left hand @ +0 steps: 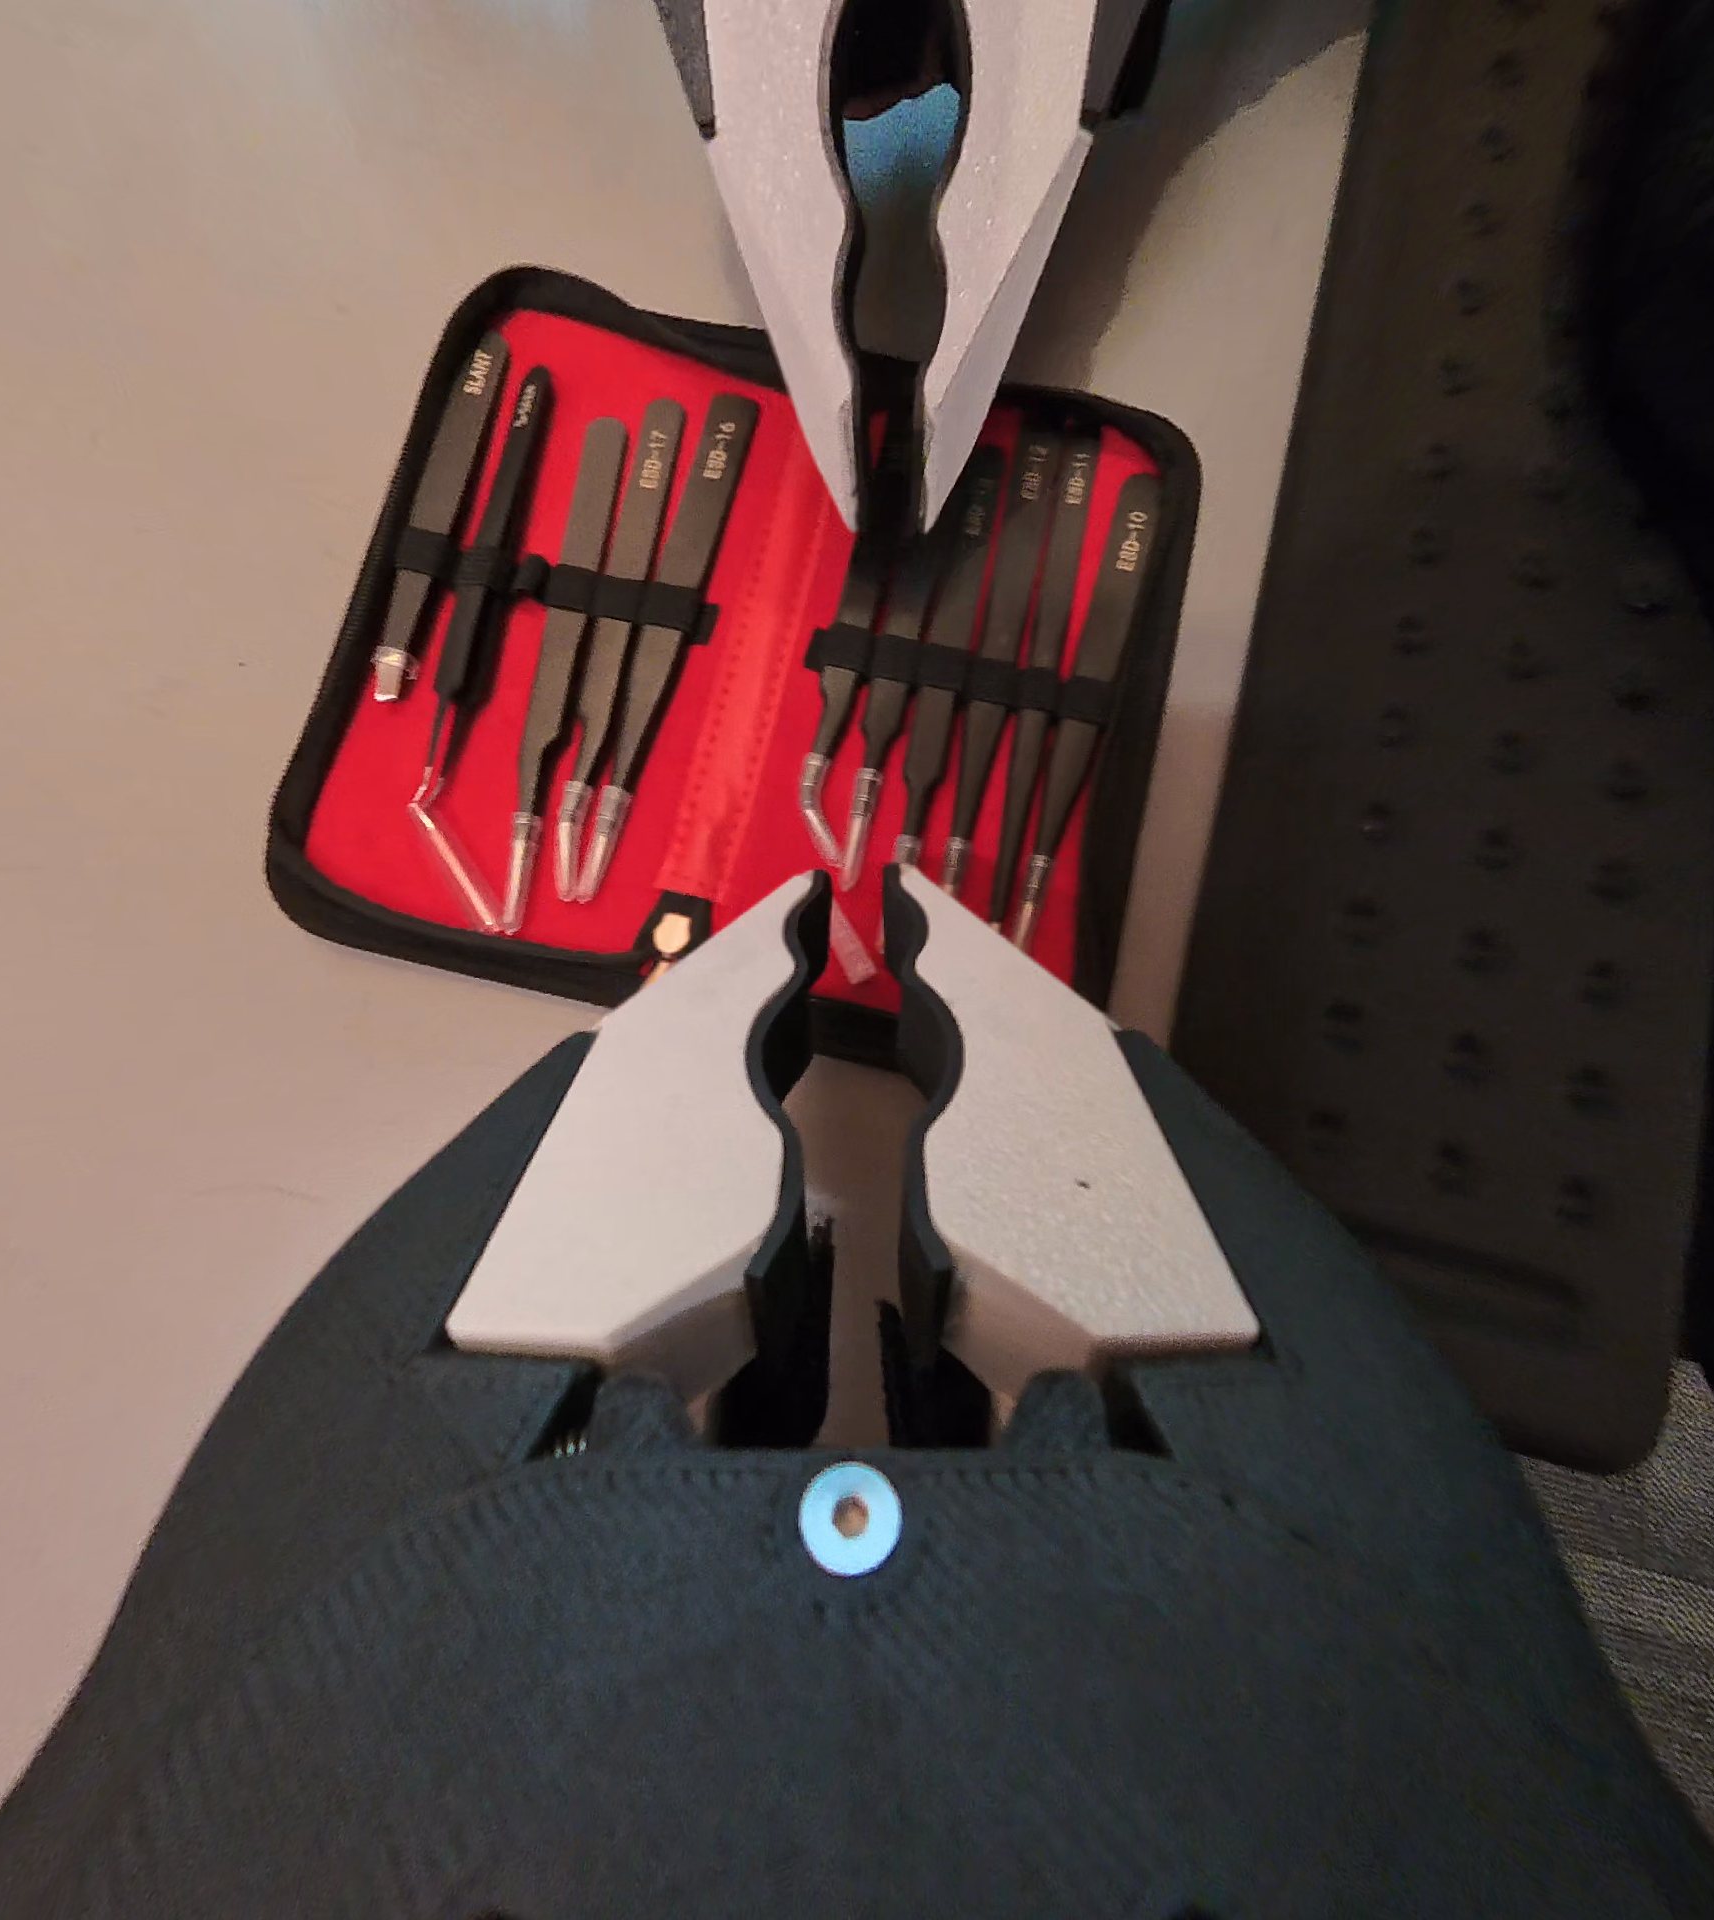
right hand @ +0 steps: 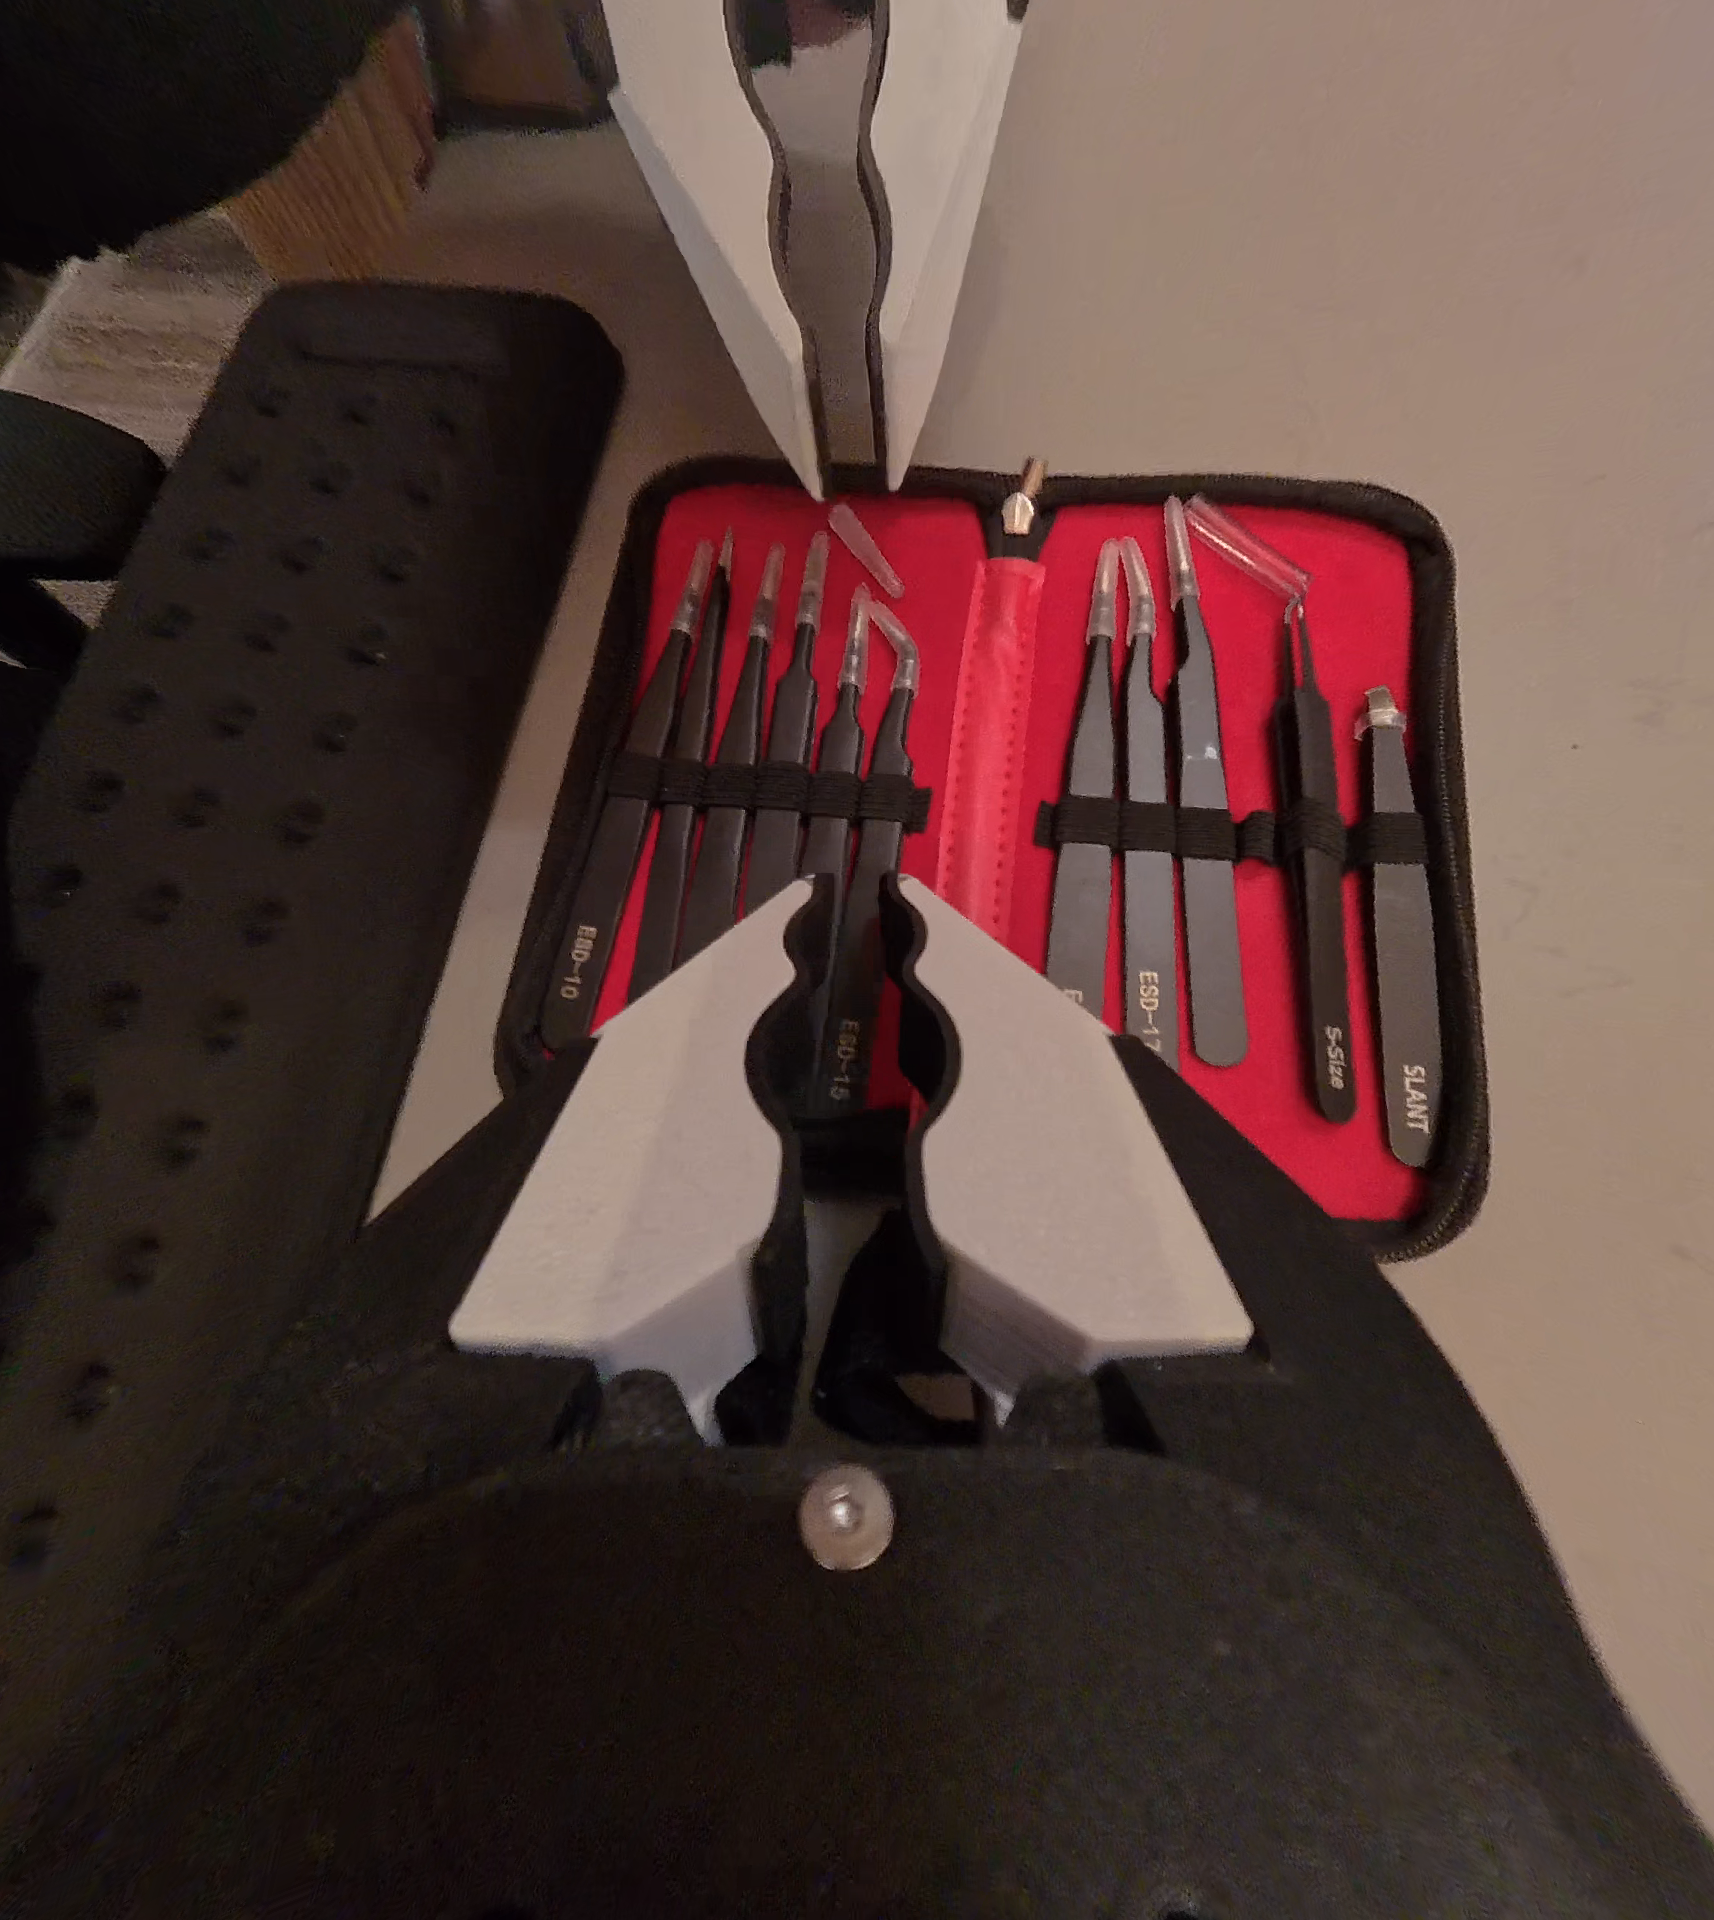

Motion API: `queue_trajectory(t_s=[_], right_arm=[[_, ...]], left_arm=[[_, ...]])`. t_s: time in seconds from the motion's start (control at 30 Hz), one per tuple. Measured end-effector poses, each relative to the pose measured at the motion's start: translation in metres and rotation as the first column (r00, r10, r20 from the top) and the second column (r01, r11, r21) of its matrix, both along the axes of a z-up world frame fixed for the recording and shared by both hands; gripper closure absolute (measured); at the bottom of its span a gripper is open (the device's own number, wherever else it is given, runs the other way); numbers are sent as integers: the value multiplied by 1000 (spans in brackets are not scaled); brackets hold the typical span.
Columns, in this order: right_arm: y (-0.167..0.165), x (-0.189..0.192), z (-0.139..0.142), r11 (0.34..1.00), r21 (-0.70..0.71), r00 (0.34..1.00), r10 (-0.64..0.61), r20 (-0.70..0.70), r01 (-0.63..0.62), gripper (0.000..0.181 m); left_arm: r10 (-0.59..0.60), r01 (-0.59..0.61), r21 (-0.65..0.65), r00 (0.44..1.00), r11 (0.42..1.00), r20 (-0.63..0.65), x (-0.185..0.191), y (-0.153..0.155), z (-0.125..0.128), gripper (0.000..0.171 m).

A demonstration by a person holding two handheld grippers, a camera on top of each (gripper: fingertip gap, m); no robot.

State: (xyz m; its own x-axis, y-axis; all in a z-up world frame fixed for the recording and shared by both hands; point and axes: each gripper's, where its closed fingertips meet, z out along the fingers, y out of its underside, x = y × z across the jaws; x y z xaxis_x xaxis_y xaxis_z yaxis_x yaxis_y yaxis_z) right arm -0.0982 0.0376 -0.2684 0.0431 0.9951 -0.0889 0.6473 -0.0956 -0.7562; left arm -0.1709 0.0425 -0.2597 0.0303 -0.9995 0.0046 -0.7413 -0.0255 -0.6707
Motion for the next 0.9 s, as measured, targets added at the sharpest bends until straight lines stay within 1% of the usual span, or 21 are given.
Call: queue_trajectory(t_s=[0.13,0.27,0.53,0.6,0.63,0.73,0.9], right_arm=[[-12,-2,-6,999,-16,998,50,35,-50,175],[-14,-2,-8,998,-14,997,55,50,-54,177],[-17,-3,-9,997,-20,996,71,55,-70,177],[-18,-3,-9,997,-22,996,71,56,-70,177],[-18,-3,-9,997,-19,996,71,57,-70,177],[-18,-3,-9,997,-7,995,71,63,-70,177],[-11,-3,-8,999,31,997,35,75,-38,174]], left_arm=[[-17,17,-17,999,1000,-37,-3,-10,-8,164],[5,-6,-13,998,1000,-66,-7,-8,-18,162],[-3,3,-7,999,1000,-53,-3,-11,-20,162],[-2,2,-13,999,1000,-46,-3,-10,-20,165],[5,-5,-3,999,1000,-46,-3,-8,-20,170],[2,-2,-3,999,1000,-46,-3,-8,-21,170],[0,0,2,999,1000,-38,-2,-8,-20,170]])
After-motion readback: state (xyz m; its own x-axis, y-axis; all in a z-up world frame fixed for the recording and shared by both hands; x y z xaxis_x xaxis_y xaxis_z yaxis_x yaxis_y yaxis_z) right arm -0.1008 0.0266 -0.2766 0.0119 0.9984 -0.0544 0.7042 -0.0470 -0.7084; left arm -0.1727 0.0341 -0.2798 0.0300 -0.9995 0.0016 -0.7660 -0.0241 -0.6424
